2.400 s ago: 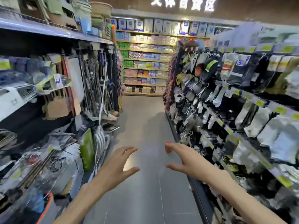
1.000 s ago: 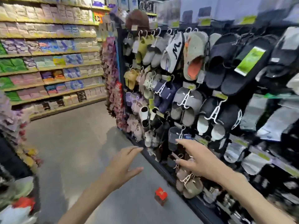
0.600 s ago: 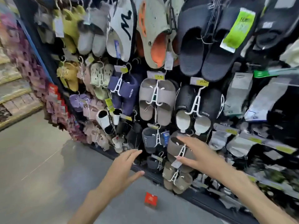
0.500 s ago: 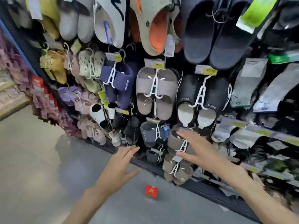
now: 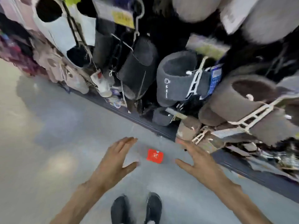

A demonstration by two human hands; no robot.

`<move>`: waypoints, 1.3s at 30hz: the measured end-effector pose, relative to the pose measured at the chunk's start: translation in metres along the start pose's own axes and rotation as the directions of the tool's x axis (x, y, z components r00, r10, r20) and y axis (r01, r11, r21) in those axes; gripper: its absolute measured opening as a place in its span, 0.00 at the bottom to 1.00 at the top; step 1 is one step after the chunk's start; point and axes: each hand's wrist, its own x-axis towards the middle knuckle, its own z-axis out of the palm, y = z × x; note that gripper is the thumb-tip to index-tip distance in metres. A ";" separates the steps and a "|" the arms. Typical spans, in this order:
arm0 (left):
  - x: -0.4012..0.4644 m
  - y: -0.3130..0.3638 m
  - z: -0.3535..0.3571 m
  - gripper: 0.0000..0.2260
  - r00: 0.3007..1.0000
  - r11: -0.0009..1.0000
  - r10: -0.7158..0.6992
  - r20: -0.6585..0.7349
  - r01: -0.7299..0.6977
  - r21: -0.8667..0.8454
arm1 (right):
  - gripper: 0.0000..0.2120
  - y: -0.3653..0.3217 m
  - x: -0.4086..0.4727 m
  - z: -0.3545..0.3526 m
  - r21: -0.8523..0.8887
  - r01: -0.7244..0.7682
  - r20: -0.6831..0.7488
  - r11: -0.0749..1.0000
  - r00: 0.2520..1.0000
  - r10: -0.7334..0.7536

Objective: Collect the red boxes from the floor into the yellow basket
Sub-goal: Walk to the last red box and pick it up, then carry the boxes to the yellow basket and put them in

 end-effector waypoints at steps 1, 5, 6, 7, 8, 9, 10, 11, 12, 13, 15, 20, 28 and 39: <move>0.001 -0.021 0.024 0.33 1.000 1.000 -0.020 0.008 0.020 -0.018 | 0.33 0.015 0.013 0.033 0.004 -0.007 0.009 1.000 1.000 0.007; 0.000 -0.102 0.122 0.34 0.998 0.993 -0.064 0.030 0.067 -0.102 | 0.32 0.079 0.064 0.169 0.044 -0.044 0.033 0.998 0.999 0.043; -0.002 -0.123 0.147 0.34 0.996 0.990 -0.077 0.034 0.080 -0.113 | 0.32 0.096 0.075 0.202 0.048 -0.060 0.042 0.997 0.997 0.058; -0.005 -0.143 0.171 0.33 0.996 0.989 -0.084 0.029 0.087 -0.121 | 0.32 0.114 0.087 0.234 0.043 -0.068 0.049 0.997 0.997 0.066; -0.010 -0.161 0.193 0.33 0.994 0.986 -0.106 0.035 0.109 -0.128 | 0.32 0.131 0.097 0.264 0.026 -0.079 0.054 0.997 0.996 0.077; -0.017 -0.177 0.214 0.32 0.991 0.982 -0.122 0.050 0.128 -0.137 | 0.33 0.148 0.105 0.293 -0.007 -0.083 0.057 0.997 0.995 0.083; -0.023 -0.193 0.233 0.32 0.988 0.979 -0.142 0.065 0.150 -0.137 | 0.34 0.165 0.113 0.319 -0.043 -0.096 0.059 0.994 0.993 0.099; -0.028 -0.206 0.251 0.33 0.984 0.976 -0.161 0.080 0.170 -0.133 | 0.36 0.182 0.120 0.342 -0.072 -0.111 0.055 0.991 0.992 0.115; -0.030 -0.214 0.259 0.33 0.981 0.975 -0.176 0.081 0.185 -0.125 | 0.38 0.192 0.129 0.351 -0.108 -0.119 0.051 0.987 0.991 0.125; -0.038 -0.229 0.280 0.33 0.976 0.973 -0.181 0.121 0.196 -0.123 | 0.40 0.209 0.137 0.379 -0.134 -0.112 0.068 0.985 0.990 0.122; -0.046 -0.242 0.299 0.33 0.971 0.970 -0.193 0.145 0.211 -0.121 | 0.44 0.227 0.149 0.400 -0.190 -0.122 0.093 0.974 0.986 0.142; -0.064 -0.263 0.322 0.35 0.937 0.961 -0.224 0.268 0.259 -0.102 | 0.46 0.246 0.155 0.426 -0.258 -0.087 0.069 0.962 0.992 0.108; -0.031 -0.213 0.253 0.33 0.956 0.983 -0.144 0.256 0.167 -0.071 | 0.45 0.198 0.133 0.353 -0.208 -0.168 0.103 0.964 0.976 0.192; 0.003 -0.017 0.031 0.34 0.969 0.983 0.182 0.164 -0.183 -0.009 | 0.46 0.014 -0.031 0.044 -0.119 -0.215 -0.013 0.969 0.977 0.215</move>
